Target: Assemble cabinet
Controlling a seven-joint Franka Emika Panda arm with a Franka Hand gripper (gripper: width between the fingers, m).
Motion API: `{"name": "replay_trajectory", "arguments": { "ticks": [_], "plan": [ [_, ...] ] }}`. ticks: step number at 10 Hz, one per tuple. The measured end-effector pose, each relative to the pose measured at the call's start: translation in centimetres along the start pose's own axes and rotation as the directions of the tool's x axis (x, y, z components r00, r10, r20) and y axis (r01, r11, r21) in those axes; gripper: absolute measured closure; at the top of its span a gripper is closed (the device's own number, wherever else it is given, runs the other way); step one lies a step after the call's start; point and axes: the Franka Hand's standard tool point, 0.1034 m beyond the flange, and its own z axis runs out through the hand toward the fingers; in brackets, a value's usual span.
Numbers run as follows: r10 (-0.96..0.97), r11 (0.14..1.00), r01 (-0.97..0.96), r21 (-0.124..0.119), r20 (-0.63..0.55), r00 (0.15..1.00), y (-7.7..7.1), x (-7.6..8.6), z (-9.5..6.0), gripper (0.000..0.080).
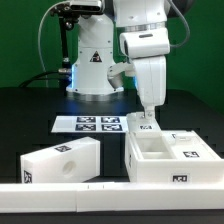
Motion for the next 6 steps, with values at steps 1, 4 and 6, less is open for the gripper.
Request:
{"name": "replay_trajectory", "arguments": {
  "ticks": [1, 4, 6],
  "plan": [
    [-0.006, 1.000, 0.006, -0.003, -0.002, 1.000, 0.46, 0.02, 0.08, 0.0735],
    [-0.013, 1.000, 0.013, -0.005, -0.001, 1.000, 0.71, -0.17, 0.15, 0.0735],
    [-0.012, 1.000, 0.012, -0.006, -0.001, 1.000, 0.72, -0.17, 0.14, 0.0735]
  ]
}}
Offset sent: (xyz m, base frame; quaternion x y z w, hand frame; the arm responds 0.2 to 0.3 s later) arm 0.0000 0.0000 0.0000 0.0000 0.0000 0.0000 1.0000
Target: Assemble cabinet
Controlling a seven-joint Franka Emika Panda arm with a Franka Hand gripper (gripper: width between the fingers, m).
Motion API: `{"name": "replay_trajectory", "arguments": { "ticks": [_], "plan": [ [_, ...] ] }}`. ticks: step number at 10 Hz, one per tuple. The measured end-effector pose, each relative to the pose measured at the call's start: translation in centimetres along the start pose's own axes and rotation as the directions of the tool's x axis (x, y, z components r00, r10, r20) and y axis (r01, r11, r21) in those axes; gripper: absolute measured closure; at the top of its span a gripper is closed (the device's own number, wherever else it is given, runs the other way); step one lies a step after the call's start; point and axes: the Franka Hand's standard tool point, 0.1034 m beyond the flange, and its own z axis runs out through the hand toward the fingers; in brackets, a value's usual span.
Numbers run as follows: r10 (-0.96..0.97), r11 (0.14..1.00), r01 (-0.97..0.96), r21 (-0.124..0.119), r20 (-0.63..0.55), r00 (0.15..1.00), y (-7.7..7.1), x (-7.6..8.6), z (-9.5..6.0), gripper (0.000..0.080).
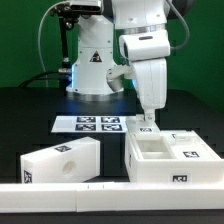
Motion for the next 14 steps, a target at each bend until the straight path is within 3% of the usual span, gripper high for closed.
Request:
{"name": "replay_trajectory", "arguments": {
  "ticks": [2, 6, 13, 14],
  "plan": [
    [-0.018, 1.000, 0.018, 0.016, 0.001, 1.000, 1.1, 0.2, -0.2, 0.0735],
    [-0.061, 0.996, 0.061, 0.070, 0.001, 0.998, 7.3, 0.2, -0.2, 0.0735],
    [-0.058, 0.996, 0.058, 0.062, 0.002, 0.998, 7.2, 0.1, -0.1, 0.0735],
    [-0.057, 0.996, 0.057, 0.063, -0.001, 0.998, 7.8, 0.2, -0.1, 0.0735]
  ]
}}
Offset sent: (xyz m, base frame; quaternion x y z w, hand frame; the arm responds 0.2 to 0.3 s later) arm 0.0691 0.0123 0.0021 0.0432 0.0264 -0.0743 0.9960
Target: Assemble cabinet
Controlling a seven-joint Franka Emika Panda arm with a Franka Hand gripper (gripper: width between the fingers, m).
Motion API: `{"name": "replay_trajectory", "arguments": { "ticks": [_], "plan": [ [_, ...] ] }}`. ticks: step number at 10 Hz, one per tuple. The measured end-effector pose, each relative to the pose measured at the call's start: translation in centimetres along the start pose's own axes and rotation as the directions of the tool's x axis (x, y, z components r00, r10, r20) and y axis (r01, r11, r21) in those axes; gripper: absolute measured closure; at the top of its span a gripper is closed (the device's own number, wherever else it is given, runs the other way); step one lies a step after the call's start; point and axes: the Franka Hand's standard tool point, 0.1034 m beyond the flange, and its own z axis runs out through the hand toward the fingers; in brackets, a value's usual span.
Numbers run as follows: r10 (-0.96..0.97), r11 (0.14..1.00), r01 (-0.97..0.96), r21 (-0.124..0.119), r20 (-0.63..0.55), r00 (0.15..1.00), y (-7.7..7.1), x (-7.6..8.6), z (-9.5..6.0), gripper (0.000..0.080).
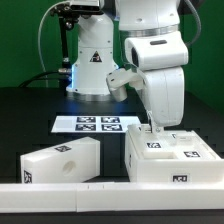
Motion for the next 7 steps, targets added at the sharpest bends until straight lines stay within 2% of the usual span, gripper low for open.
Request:
{"name": "replay_trajectory", "arguments": {
  "ticks": [1, 3, 4, 5, 7],
  "plan": [
    [0.002, 1.000, -0.002, 0.004, -0.005, 1.000, 1.0, 0.0, 0.0, 0.0735],
    [0.007, 1.000, -0.007, -0.002, -0.017, 1.000, 2.9, -0.1, -0.1, 0.0735],
    [0.008, 0.999, -0.007, 0.038, -0.018, 1.000, 3.1, -0.1, 0.0, 0.0735],
    [0.009, 0.998, -0.008, 0.064, -0.019, 1.000, 3.1, -0.1, 0.0, 0.0735],
    [0.009, 0.998, -0.008, 0.068, -0.019, 1.000, 3.1, -0.1, 0.0, 0.0735]
  ]
}}
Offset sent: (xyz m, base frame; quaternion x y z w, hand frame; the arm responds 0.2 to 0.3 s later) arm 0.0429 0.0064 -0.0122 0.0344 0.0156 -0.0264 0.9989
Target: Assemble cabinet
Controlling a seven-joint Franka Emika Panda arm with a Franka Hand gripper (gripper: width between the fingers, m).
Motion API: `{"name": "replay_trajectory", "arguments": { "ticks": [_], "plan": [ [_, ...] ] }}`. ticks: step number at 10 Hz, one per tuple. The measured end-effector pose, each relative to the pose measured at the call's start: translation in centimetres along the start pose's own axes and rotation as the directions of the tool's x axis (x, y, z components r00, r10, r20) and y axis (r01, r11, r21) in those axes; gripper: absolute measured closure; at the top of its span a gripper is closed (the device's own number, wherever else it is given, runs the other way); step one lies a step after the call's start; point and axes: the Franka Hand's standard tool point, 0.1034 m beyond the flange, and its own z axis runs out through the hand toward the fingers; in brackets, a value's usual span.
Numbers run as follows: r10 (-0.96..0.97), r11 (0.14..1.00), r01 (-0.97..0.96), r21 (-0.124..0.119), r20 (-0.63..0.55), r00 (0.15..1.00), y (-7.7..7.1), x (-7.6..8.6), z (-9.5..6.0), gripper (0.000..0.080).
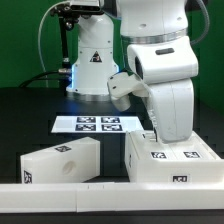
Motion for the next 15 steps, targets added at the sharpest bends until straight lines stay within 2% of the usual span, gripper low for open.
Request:
{"name": "replay_trajectory", "arguments": {
  "ticks": [1, 2, 3, 4, 5, 6, 7, 8, 9, 14, 15],
  "plan": [
    [0.001, 1.000, -0.001, 0.000, 0.000, 1.000, 0.0, 0.0, 0.0, 0.0735],
    [0.001, 1.000, -0.001, 0.001, 0.000, 1.000, 0.0, 0.0, 0.1, 0.0672],
    [0.001, 1.000, -0.001, 0.002, 0.000, 1.000, 0.0, 0.0, 0.1, 0.0537],
    [0.001, 1.000, -0.001, 0.002, 0.000, 1.000, 0.0, 0.0, 0.1, 0.0537],
    [0.001, 1.000, -0.001, 0.002, 0.000, 1.000, -0.1, -0.1, 0.1, 0.0354],
    [0.001, 1.000, -0.001, 0.002, 0.000, 1.000, -0.1, -0.1, 0.1, 0.0218],
    [0.001, 1.000, -0.001, 0.002, 0.000, 1.000, -0.1, -0.1, 0.1, 0.0218],
    [0.001, 1.000, -0.001, 0.002, 0.000, 1.000, -0.1, -0.1, 0.1, 0.0059],
    [0.001, 1.000, -0.001, 0.002, 0.000, 1.000, -0.1, -0.1, 0.1, 0.0018],
    [0.008, 1.000, -0.008, -0.001, 0.000, 1.000, 0.0, -0.2, -0.1, 0.0003],
    [0.071, 0.997, -0.071, -0.024, 0.002, 0.997, -0.1, -0.7, -1.5, 0.0003]
  ]
}}
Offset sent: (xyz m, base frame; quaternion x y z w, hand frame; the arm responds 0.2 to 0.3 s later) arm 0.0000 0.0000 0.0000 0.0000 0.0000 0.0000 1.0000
